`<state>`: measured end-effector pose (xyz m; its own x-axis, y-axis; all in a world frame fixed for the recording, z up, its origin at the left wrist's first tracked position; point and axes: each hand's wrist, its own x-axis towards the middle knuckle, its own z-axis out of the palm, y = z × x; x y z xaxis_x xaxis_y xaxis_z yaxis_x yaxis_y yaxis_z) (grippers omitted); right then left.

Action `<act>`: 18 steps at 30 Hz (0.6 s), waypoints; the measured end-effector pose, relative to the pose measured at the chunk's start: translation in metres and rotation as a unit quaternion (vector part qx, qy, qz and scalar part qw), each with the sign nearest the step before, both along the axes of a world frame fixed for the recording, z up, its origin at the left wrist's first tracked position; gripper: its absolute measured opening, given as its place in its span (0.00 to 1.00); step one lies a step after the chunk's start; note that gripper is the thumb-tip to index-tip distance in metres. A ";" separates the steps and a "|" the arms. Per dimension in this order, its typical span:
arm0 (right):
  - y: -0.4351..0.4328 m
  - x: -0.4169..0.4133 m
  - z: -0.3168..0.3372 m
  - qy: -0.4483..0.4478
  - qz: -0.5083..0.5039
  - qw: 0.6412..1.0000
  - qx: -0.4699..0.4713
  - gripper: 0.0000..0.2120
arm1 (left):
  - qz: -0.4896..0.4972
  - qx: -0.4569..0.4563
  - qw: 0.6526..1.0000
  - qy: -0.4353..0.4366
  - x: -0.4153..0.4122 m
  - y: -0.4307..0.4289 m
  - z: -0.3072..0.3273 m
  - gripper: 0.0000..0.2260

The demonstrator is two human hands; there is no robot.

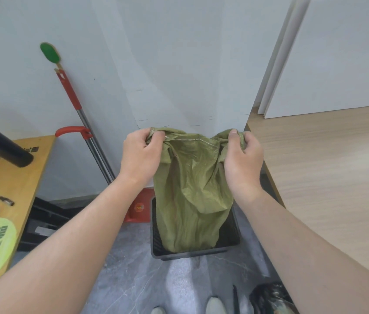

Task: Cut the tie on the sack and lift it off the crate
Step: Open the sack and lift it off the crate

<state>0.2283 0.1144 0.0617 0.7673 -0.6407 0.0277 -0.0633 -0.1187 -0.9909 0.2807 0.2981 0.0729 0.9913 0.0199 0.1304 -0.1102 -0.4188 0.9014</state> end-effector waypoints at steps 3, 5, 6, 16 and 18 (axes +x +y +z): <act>0.000 0.002 0.007 -0.020 0.008 1.000 -0.006 0.20 | -0.010 -0.033 0.999 -0.002 0.003 0.000 0.008 0.18; 0.001 0.003 0.009 -0.009 0.009 1.000 -0.002 0.18 | -0.001 -0.035 0.999 0.003 0.003 0.003 0.009 0.17; 0.000 0.002 0.012 -0.003 0.006 1.000 -0.002 0.17 | 0.006 -0.033 0.999 0.005 0.002 0.005 0.010 0.18; 0.000 0.001 0.061 -0.015 -0.016 1.000 -0.023 0.18 | -0.019 -0.044 0.997 0.056 0.004 0.030 0.055 0.23; -0.004 -0.001 0.076 -0.006 -0.028 1.000 0.003 0.15 | -0.021 -0.020 0.998 0.062 0.005 0.041 0.070 0.20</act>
